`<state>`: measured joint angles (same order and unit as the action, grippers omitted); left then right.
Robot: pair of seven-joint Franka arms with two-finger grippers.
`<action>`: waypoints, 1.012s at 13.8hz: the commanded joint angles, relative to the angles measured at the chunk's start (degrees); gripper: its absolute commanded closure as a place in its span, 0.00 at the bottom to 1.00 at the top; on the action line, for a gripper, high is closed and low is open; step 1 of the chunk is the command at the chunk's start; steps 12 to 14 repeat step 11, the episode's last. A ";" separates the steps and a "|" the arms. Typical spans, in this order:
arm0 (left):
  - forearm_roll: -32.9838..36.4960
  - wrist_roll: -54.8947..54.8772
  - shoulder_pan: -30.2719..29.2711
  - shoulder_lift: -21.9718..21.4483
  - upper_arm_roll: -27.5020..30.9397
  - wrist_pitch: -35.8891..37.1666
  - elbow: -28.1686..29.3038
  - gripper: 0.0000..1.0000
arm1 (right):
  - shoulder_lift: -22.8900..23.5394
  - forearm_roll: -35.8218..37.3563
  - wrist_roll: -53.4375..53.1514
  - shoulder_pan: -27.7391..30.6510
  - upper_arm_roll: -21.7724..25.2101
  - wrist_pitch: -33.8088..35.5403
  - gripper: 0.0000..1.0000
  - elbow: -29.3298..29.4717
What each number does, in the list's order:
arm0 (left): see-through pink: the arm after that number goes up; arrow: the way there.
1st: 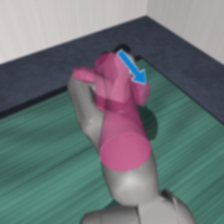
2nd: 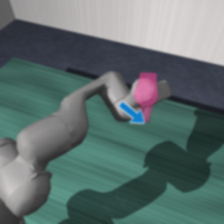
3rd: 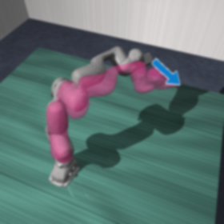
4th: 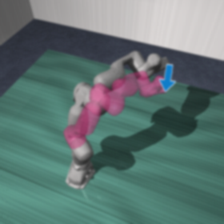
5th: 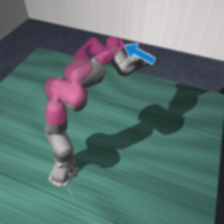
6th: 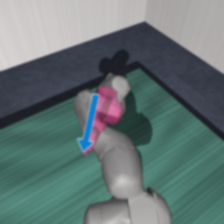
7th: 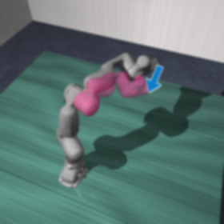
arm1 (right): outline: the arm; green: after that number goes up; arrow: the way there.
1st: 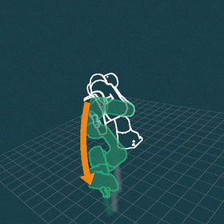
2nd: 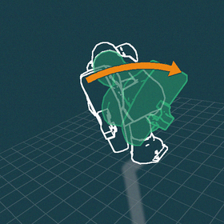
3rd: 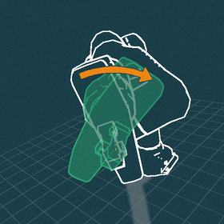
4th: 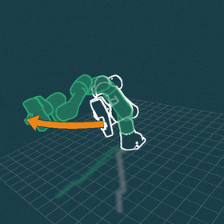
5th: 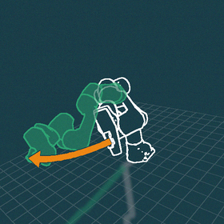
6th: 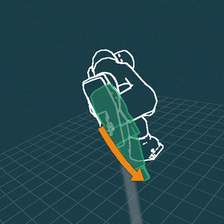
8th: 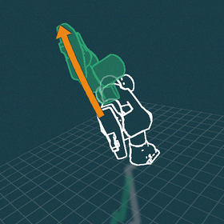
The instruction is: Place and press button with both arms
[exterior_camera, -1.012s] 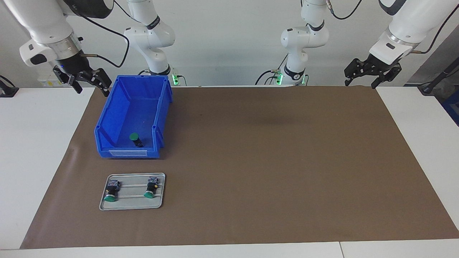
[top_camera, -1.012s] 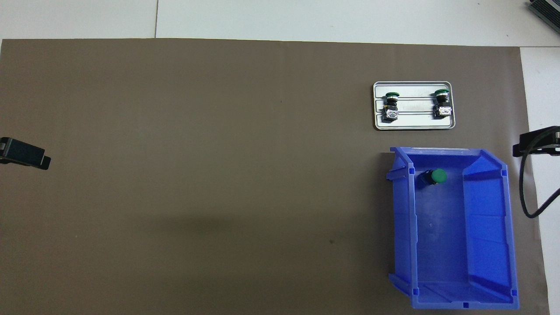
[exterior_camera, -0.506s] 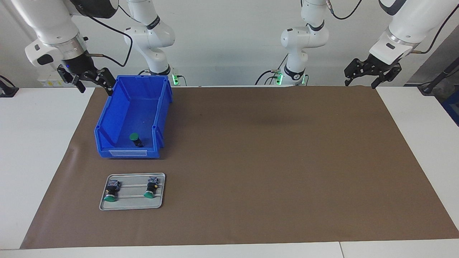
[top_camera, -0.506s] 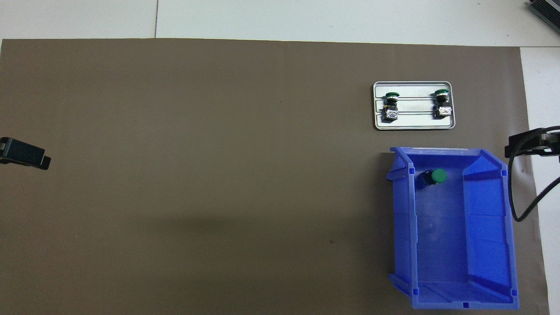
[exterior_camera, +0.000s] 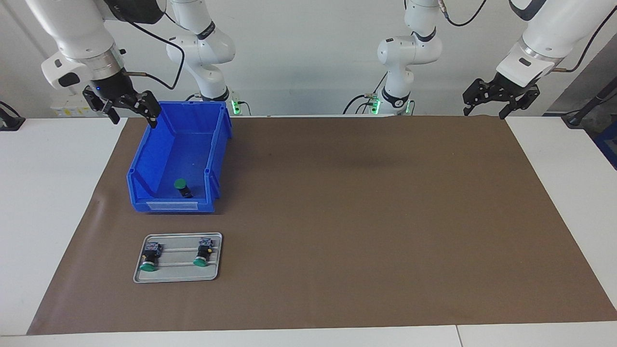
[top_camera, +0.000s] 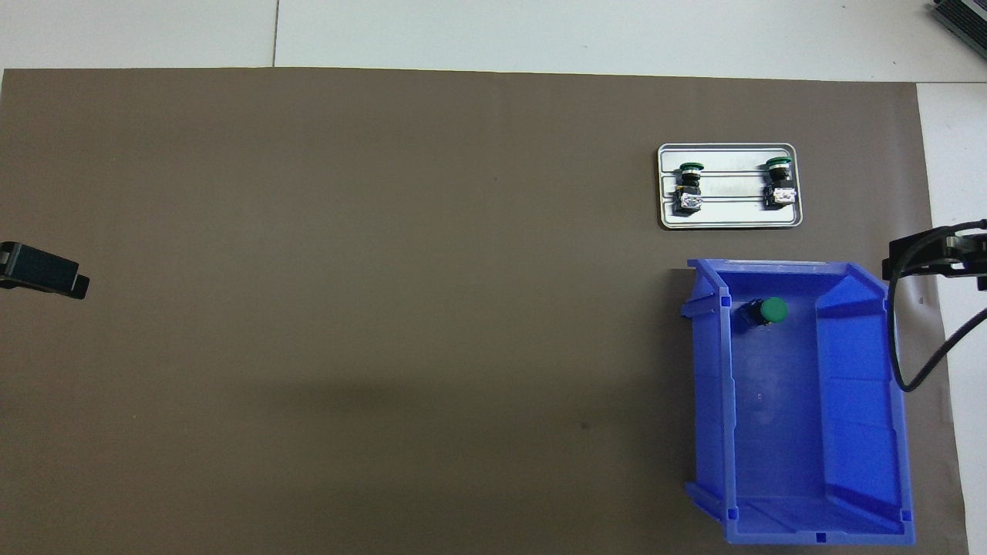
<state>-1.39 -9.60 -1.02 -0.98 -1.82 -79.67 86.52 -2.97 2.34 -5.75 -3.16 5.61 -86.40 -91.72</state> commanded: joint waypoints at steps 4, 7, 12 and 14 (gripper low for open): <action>1.04 0.37 -0.03 -1.57 -0.11 0.13 1.54 0.00 | -0.89 -0.06 -1.46 0.79 -0.51 0.89 0.00 -0.13; 1.04 0.46 -0.03 -1.57 -0.11 0.22 1.54 0.00 | -0.98 1.09 -1.54 0.70 -0.51 1.15 0.00 -0.21; 1.04 0.46 -0.03 -1.57 -0.11 0.13 1.54 0.00 | -0.98 0.92 -1.72 0.79 -0.60 1.24 0.00 -0.22; 1.04 0.46 -0.03 -1.57 -0.11 0.13 1.54 0.00 | -0.98 0.92 -1.72 0.79 -0.60 1.24 0.00 -0.22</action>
